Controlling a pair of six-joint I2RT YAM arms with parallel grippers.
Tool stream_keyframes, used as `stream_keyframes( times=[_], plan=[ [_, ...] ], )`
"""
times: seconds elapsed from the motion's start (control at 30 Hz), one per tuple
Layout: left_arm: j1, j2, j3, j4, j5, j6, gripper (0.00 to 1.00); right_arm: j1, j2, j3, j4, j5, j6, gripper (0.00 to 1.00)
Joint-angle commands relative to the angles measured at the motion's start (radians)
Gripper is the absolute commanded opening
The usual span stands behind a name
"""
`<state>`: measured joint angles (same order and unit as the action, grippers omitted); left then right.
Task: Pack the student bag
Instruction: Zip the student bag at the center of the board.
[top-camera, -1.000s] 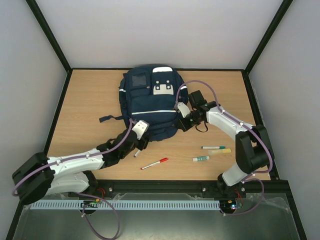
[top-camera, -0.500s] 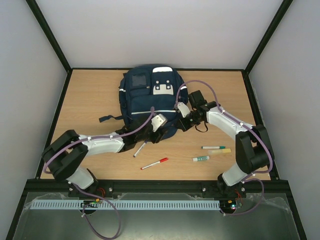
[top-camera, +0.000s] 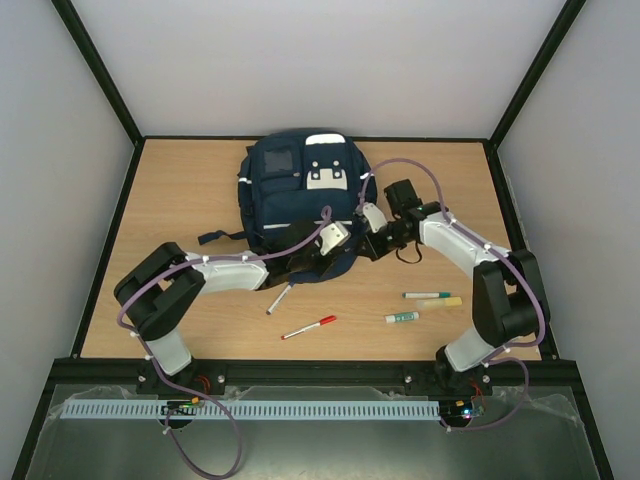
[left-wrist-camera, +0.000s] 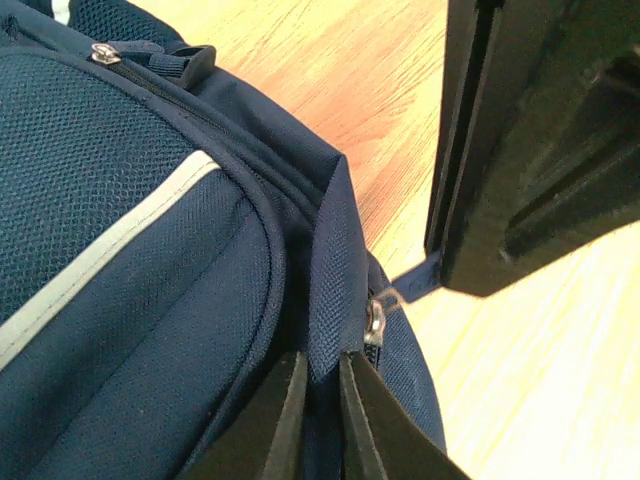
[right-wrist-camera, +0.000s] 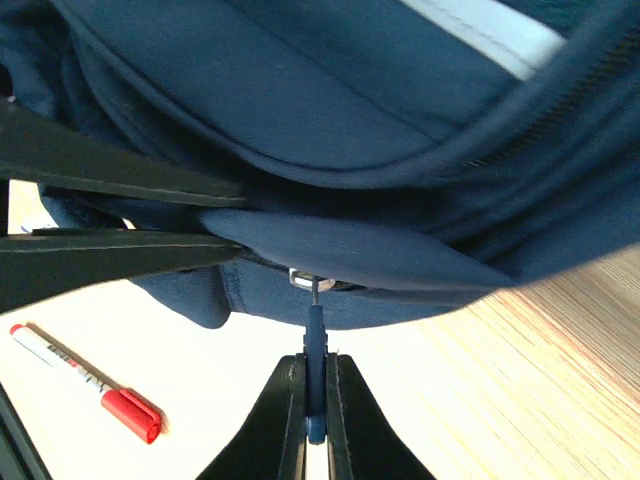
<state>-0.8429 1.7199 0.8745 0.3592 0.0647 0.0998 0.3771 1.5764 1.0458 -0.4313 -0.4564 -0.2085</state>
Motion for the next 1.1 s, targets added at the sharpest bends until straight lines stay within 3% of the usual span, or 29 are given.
stream_keyframes(
  times=[0.0, 0.23, 0.7, 1.07],
  plan=[
    [-0.003, -0.015, -0.004, -0.01, -0.008, 0.008, 0.07, -0.094, -0.015, 0.007, -0.042, -0.084, -0.011, 0.01],
    [-0.009, -0.088, -0.049, 0.006, 0.002, -0.005, 0.03, -0.219, 0.039, 0.04, -0.016, -0.018, -0.018, 0.01],
    [-0.031, -0.148, -0.099, 0.006, 0.01, -0.017, 0.03, -0.228, 0.277, 0.228, 0.13, 0.174, 0.031, 0.01],
    [-0.034, -0.148, -0.095, 0.007, 0.009, -0.02, 0.03, -0.227, 0.347, 0.271, 0.174, 0.248, 0.038, 0.01]
  ],
)
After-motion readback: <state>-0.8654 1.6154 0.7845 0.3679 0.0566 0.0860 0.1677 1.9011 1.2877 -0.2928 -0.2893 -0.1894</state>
